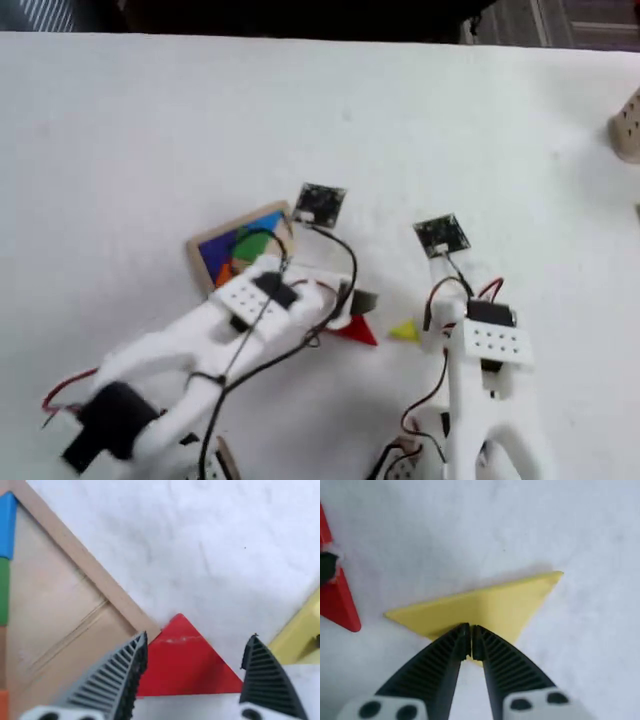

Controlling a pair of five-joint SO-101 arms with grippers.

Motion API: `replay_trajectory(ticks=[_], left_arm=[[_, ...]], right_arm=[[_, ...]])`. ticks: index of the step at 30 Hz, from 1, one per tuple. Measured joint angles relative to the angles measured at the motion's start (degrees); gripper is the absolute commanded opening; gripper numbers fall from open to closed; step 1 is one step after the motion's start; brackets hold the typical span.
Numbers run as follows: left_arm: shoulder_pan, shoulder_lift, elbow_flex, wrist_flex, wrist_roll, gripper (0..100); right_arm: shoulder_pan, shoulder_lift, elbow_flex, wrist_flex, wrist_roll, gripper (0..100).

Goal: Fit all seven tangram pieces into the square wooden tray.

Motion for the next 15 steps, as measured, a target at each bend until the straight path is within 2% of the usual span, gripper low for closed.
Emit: replay_trajectory(ticks=[3, 6, 12, 15], left_arm=[[0.26, 8.44, -5.27, 1.41, 1.85, 30], [0.53, 13.89, -12.40, 6.42, 1.93, 30], [2.37, 17.05, -18.90, 18.20, -10.81, 30], [3.52, 17.14, -18.64, 20.13, -13.10, 30]], right_arm=[[0.18, 2.90, -1.76, -0.79, -0.09, 1.9], [0.18, 5.45, -3.16, -1.58, 0.00, 1.9], [0.18, 8.97, -5.45, -1.58, 0.00, 1.9], [0.26, 9.32, -5.71, -1.58, 0.00, 1.9]])
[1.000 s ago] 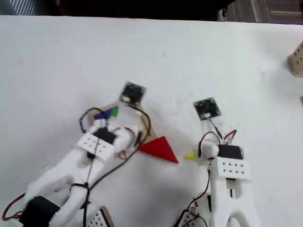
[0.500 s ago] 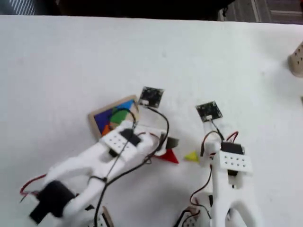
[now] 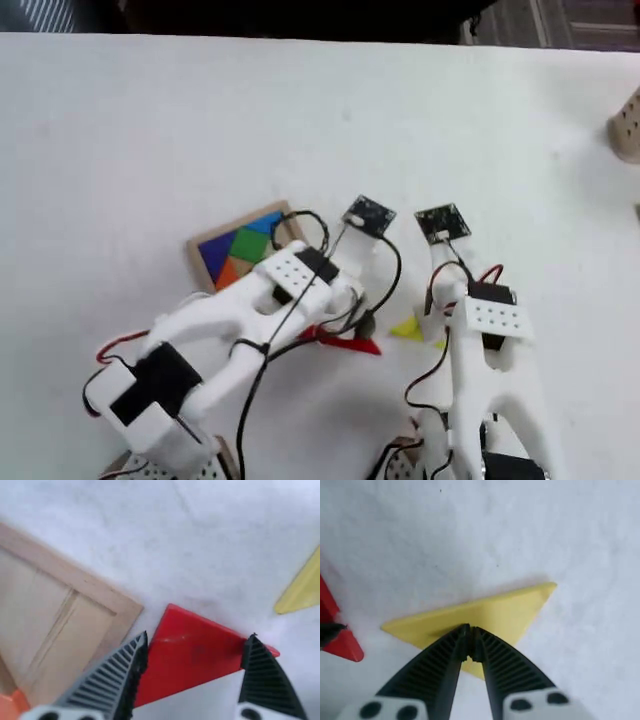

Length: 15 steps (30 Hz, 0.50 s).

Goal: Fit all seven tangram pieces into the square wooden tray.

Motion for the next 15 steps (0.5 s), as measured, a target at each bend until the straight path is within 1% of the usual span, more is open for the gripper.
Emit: replay_trajectory(ticks=[3, 8, 12, 15], left_arm=[[0.09, -0.09, 0.09, 0.62, -1.23, 30], [2.20, -0.18, -0.35, 3.52, -7.65, 30], [3.60, -0.26, 1.58, 6.42, -14.15, 29], [4.13, -3.69, 4.75, 6.15, -20.92, 30]], right_arm=[[0.00, 0.09, 0.00, -0.18, 0.00, 1.9], [0.00, 0.18, 0.00, -0.18, 1.23, 1.9], [-0.18, 0.26, 0.00, -0.18, 1.32, 1.9], [-0.18, 0.26, 0.00, -0.18, 1.32, 1.9]])
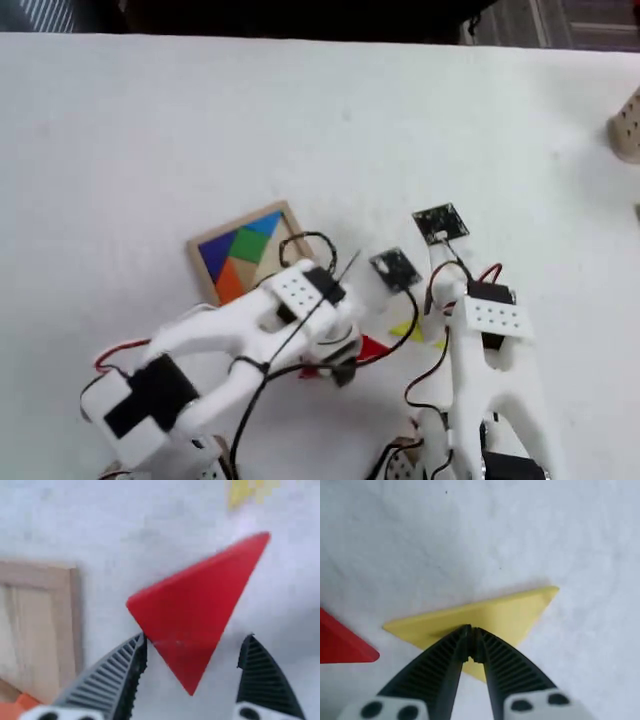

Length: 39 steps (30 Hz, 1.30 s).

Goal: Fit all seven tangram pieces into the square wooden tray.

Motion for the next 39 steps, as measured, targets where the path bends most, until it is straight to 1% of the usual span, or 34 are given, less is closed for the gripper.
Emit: replay_trajectory(ticks=[3, 8, 10, 14, 16, 18, 20, 22, 25, 29, 32, 36, 39], left_arm=[[1.41, -5.89, 6.15, -2.55, -4.22, 30], [3.25, -15.21, 14.86, -9.05, -5.01, 30], [2.90, -16.88, 15.74, -11.43, -5.01, 30], [-1.23, -17.85, 15.82, -15.56, -5.19, 30], [-2.02, -17.85, 15.82, -17.05, -5.54, 32], [-2.29, -17.85, 15.82, -18.81, -7.03, 35], [-2.55, -17.85, 15.82, -19.69, -10.37, 36], [-2.99, -17.85, 15.82, -19.78, -12.84, 36], [-4.84, -17.85, 15.82, -19.78, -14.68, 38], [-6.33, -17.23, 15.82, -19.96, -15.03, 38], [-6.51, -12.75, 13.19, -19.78, -15.12, 38], [-6.51, -6.51, 6.33, -14.24, -15.38, 38], [-6.51, -3.34, 2.81, -11.25, -17.67, 38]], right_arm=[[0.00, 0.00, 0.00, 0.00, 0.00, 1.9], [0.00, 0.00, 0.00, 0.00, 0.00, 1.9], [-0.26, 0.00, 0.00, 0.00, 0.00, 1.9], [-0.88, 0.00, 0.00, 0.00, 0.00, 1.9], [-0.97, 0.00, 0.00, 0.00, 0.00, 1.9], [-0.97, 0.00, 0.00, 0.00, 0.00, 1.9], [-0.97, 0.00, 0.00, -0.09, 0.00, 1.9], [-0.97, 0.00, 0.00, -0.18, 0.00, 1.9], [-1.14, 0.00, 0.00, -0.18, 0.00, 1.9], [-1.14, 0.00, 0.00, -0.18, 0.00, 1.9], [-1.14, 0.00, 0.00, -0.18, 0.00, 1.9], [-1.14, 0.00, 0.00, -0.18, 0.00, 1.9], [-1.14, 0.00, 0.00, -0.18, 0.00, 1.9]])
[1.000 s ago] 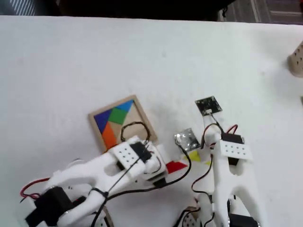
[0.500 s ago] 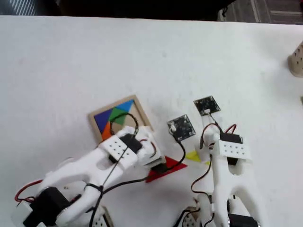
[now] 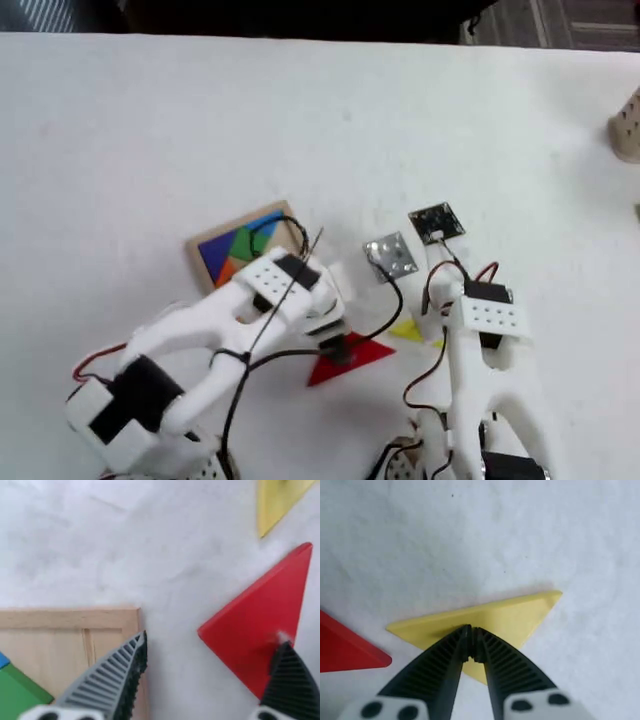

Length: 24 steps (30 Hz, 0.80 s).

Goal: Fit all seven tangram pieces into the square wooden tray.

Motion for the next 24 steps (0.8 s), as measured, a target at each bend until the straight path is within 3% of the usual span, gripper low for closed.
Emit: replay_trajectory(ticks=[12, 24], left_arm=[[2.55, 1.14, -1.67, 4.92, -1.41, 38], [2.73, 1.85, -1.76, 2.90, -1.41, 38]], right_arm=[[0.00, 0.00, 0.00, 0.00, 0.00, 1.9], [0.00, 0.00, 0.00, 0.00, 0.00, 1.9]])
